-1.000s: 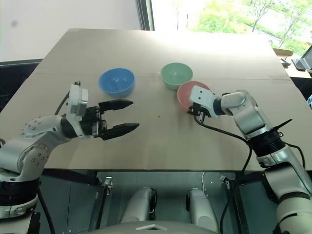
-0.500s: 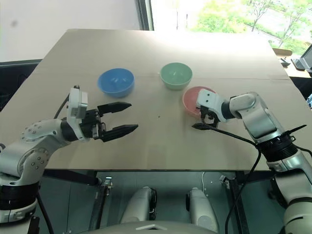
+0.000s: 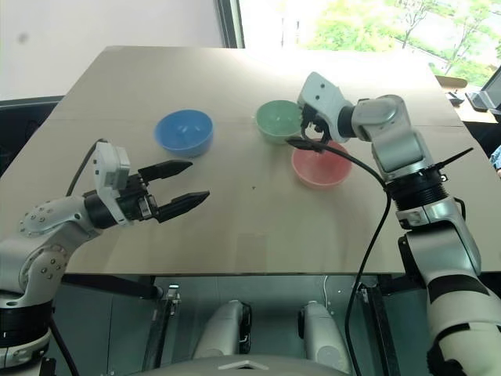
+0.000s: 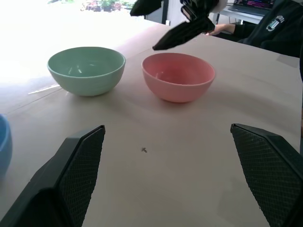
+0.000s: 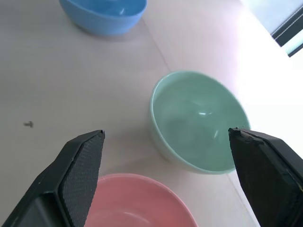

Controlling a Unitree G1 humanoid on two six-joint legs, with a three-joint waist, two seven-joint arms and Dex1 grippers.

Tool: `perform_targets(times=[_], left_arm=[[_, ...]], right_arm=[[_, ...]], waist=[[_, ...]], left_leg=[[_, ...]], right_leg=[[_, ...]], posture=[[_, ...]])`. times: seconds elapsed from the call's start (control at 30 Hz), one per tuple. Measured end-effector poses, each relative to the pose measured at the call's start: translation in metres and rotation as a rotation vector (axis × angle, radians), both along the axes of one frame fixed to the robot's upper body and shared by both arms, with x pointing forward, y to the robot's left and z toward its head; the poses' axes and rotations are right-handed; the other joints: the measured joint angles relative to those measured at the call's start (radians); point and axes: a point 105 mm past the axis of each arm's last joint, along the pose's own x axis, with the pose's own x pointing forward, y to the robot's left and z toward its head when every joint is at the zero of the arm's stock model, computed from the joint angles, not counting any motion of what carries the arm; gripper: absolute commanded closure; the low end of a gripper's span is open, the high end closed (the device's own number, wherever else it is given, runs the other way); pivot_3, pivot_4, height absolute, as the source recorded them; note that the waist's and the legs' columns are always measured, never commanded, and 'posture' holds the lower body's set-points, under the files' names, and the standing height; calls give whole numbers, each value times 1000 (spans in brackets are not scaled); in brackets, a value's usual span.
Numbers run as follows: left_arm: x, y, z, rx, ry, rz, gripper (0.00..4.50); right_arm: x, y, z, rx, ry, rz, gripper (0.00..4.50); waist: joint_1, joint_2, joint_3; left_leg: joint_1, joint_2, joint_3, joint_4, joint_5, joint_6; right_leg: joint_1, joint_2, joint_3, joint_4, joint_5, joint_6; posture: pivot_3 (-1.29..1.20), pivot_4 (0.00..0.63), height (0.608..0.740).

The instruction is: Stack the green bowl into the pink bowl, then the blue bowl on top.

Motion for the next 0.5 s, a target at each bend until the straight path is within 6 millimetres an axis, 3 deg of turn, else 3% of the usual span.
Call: perform_targets(times=[0.07, 0.1, 0.13, 0.2, 0.33, 0.5], left_arm=[[1, 8, -4, 19, 5, 63, 0], [1, 9, -4, 20, 5, 67, 0], [0, 12, -4, 26, 3, 91, 0], [-3, 13, -4, 35, -2, 112, 0], [-8, 20, -5, 45, -2, 176, 0], [-13, 19, -2, 46, -23, 213, 0]], right_arm=[[23, 29, -5, 50, 12, -31, 74], [24, 32, -6, 53, 15, -35, 74], [31, 53, -13, 63, 26, -32, 74], [34, 71, -26, 57, 46, -31, 74], [42, 73, -44, 25, 38, -65, 74], [43, 79, -42, 32, 22, -51, 74]], waist=[[-27, 0, 0], [-31, 0, 0], [-41, 0, 0], [-50, 0, 0], [-35, 0, 1], [-29, 0, 1]], left_leg=[[2, 1, 2, -2, 0, 0], [3, 2, 2, -2, 0, 0], [3, 2, 1, -2, 0, 0], [2, 2, 0, -3, 0, 0], [1, 0, 0, -4, 0, 0], [2, 0, -1, -7, 0, -1]], right_leg=[[0, 1, 1, 1, 0, 0], [0, 2, 1, 1, 0, 0], [-1, 3, 2, 2, 0, 0], [-2, 3, 1, 4, 0, -1], [-1, -1, -1, 1, 0, -1], [-1, 0, -1, 1, 0, -1]], posture=[[0, 150, 740], [0, 150, 740], [0, 150, 740], [0, 150, 740], [0, 150, 740], [0, 150, 740]])
